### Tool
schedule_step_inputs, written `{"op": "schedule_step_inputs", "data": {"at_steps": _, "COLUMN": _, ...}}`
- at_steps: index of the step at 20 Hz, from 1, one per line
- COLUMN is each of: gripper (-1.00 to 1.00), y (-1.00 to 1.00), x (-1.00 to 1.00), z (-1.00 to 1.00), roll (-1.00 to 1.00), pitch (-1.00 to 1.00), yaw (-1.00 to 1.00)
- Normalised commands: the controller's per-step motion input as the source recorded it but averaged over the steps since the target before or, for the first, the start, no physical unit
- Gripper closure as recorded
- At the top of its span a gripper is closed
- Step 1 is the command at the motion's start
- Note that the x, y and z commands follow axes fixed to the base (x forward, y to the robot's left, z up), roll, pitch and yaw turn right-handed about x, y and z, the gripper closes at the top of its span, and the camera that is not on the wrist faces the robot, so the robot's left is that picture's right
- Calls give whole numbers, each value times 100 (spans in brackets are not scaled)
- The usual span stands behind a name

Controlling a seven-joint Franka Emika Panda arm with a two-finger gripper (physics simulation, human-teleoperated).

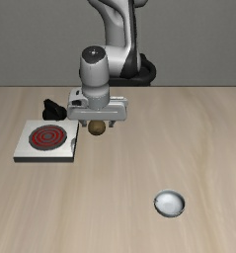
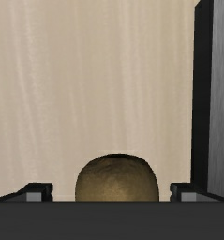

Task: Pick up the kiwi and place it on the white bowl with the stove turned on

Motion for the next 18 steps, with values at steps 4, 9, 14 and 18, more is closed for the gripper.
{"op": "schedule_step_inputs", "data": {"at_steps": 4, "gripper": -100, "y": 0, "x": -25, "z": -75, "roll": 0, "pitch": 0, "yaw": 0}}
{"op": "schedule_step_inputs", "data": {"at_steps": 9, "gripper": 100, "y": 0, "x": -20, "z": 0, "roll": 0, "pitch": 0, "yaw": 0}}
{"op": "schedule_step_inputs", "data": {"at_steps": 14, "gripper": 100, "y": 0, "x": 20, "z": 0, "roll": 0, "pitch": 0, "yaw": 0}}
{"op": "schedule_step_inputs", "data": {"at_steps": 18, "gripper": 100, "y": 0, "x": 0, "z": 0, "roll": 0, "pitch": 0, "yaw": 0}}
